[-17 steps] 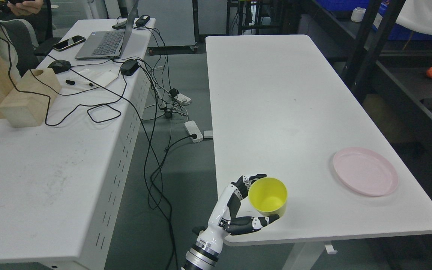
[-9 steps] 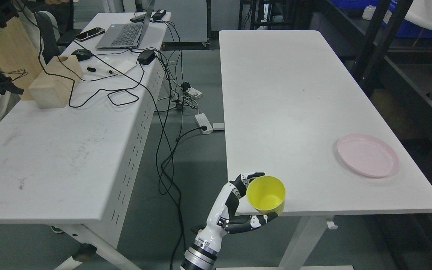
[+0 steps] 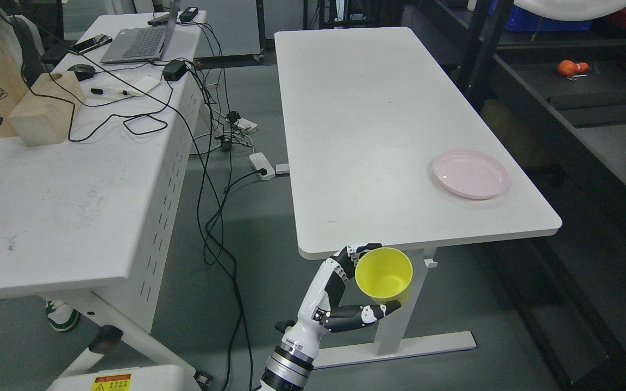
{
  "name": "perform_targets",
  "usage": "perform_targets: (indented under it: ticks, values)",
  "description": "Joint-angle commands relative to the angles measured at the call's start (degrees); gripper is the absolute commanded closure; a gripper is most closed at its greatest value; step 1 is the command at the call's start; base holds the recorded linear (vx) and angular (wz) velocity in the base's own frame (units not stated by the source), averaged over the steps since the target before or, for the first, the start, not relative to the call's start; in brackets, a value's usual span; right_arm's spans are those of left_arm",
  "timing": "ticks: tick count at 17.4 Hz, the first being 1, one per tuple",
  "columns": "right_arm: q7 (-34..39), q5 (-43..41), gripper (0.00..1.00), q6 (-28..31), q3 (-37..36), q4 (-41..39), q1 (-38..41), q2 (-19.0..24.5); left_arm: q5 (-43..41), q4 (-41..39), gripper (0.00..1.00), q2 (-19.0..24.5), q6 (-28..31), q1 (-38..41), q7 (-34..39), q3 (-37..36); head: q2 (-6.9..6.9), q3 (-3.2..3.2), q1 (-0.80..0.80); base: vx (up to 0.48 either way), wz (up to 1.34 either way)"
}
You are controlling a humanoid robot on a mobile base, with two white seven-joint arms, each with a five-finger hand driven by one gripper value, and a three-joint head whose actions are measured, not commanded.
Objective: Place yellow IKEA cup on middle right shelf
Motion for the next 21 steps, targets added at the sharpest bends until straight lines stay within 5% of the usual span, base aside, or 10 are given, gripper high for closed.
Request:
perform_targets:
  ticks: [1, 21]
  values:
    - [-0.01, 0.0, 0.01, -0.03, 0.0, 0.0, 0.35, -1.0, 0.01, -0.18, 0.99, 1.0, 0.02, -0.49, 0.01, 0.03, 0.0, 0.0, 0.0, -0.248, -0.43]
    - [-0.01, 0.0, 0.01, -0.03, 0.0, 0.0, 0.35, -1.0, 0.1, -1.06, 0.99, 1.0, 0.02, -0.49, 0.1, -0.06, 0.0, 0.0, 0.0, -0.203, -0.68]
